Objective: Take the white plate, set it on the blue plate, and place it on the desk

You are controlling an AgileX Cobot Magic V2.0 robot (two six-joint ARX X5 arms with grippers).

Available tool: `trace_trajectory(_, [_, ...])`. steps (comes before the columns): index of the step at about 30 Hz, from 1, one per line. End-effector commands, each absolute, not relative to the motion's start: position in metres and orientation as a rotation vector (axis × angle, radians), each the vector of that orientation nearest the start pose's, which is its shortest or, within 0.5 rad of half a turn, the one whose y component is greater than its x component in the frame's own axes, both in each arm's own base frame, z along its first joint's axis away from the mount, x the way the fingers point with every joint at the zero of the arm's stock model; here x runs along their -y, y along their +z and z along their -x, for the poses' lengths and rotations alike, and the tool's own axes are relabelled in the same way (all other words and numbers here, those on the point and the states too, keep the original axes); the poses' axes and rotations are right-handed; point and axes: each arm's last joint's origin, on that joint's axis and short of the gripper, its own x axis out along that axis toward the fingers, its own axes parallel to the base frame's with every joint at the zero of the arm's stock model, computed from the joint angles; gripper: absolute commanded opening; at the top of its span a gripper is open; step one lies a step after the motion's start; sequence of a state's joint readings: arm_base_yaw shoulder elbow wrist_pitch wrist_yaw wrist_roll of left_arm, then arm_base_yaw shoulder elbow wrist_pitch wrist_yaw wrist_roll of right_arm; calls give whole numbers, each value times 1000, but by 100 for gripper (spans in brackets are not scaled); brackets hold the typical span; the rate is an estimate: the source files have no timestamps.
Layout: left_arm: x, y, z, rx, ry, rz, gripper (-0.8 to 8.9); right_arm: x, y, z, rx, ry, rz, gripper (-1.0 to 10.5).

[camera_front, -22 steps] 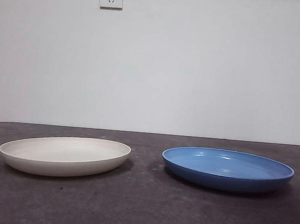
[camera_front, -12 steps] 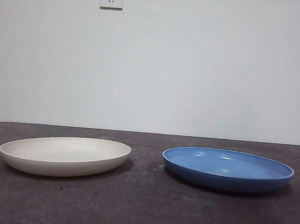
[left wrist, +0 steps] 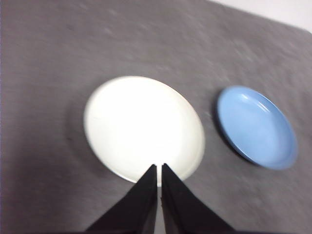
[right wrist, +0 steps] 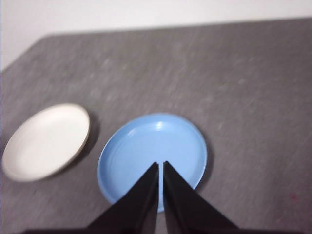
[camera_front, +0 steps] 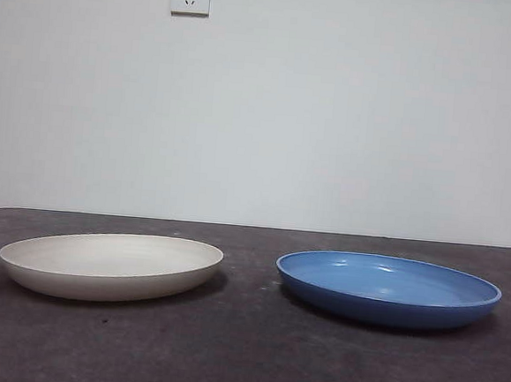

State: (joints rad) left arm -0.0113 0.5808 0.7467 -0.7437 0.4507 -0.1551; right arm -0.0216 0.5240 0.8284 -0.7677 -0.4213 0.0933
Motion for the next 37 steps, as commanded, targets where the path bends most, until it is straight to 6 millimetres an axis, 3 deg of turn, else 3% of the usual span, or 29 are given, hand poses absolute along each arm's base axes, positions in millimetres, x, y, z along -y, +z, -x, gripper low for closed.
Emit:
trace_trajectory(1, [17,307,-113,-618,-485,225,14,-11,332,-99,-516,419,-132,8])
trace_trajectory(8, [26,311,-114,-746,-577,159,14,-15,330,-111,-672,487,-119,8])
trace_trajectory(15, [29,312,-115,-738,-602,145,18,-20,326,-112,-728,529,-109,8])
trace_trajectory(19, [29,312,-115,-737,-601,146,90,-20,326,-112,-728,529,-110,14])
trace_trajectory(21, [29,312,-115,-738,-600,149,221,-20,326,-112,-728,528,-113,107])
trace_trajectory(23, [29,312,-115,-739,-599,153,368,-20,326,-113,-732,521,-128,280])
trace_trajectory(25, [29,312,-115,-738,-599,153,442,-20,326,-113,-733,520,-130,413])
trace_trajectory(37, [30,307,-133,-787,-538,182,447,-20,326,-113,-734,516,-133,430])
